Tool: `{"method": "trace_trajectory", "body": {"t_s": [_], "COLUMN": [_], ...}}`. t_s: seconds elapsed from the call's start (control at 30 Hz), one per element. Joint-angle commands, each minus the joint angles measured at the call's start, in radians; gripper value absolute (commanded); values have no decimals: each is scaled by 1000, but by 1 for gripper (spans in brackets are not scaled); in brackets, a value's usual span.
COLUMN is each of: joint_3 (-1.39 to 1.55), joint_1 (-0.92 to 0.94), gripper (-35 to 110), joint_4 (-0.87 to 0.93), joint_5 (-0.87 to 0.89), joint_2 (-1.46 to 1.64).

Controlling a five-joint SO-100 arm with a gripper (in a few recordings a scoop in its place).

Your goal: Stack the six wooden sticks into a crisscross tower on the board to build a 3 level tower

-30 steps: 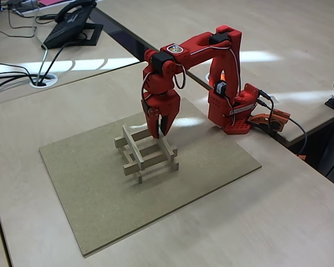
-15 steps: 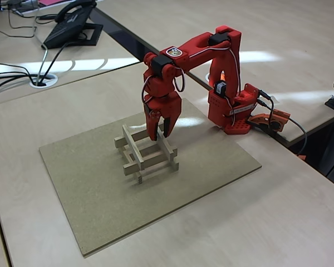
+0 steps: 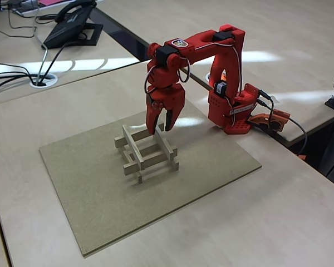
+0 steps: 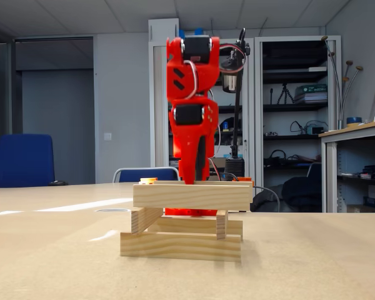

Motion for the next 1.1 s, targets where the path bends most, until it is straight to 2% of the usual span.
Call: {"method": "trace_trajectory", "body": {"t_s": [0.0,0.23,0.47,0.53,0.73,1.07], "joint_3": [-52,-89,26,100,405,927], "joint_1": [-15,-20,-75,-94,-114,-106], "gripper": [17,17,0,0,0,0], "joint_4": [46,46,-81,-135,-460,-988], "joint_5": [3,-43,20,46,58,-44], "joint_2": [74,156,403,485,755,1163]}}
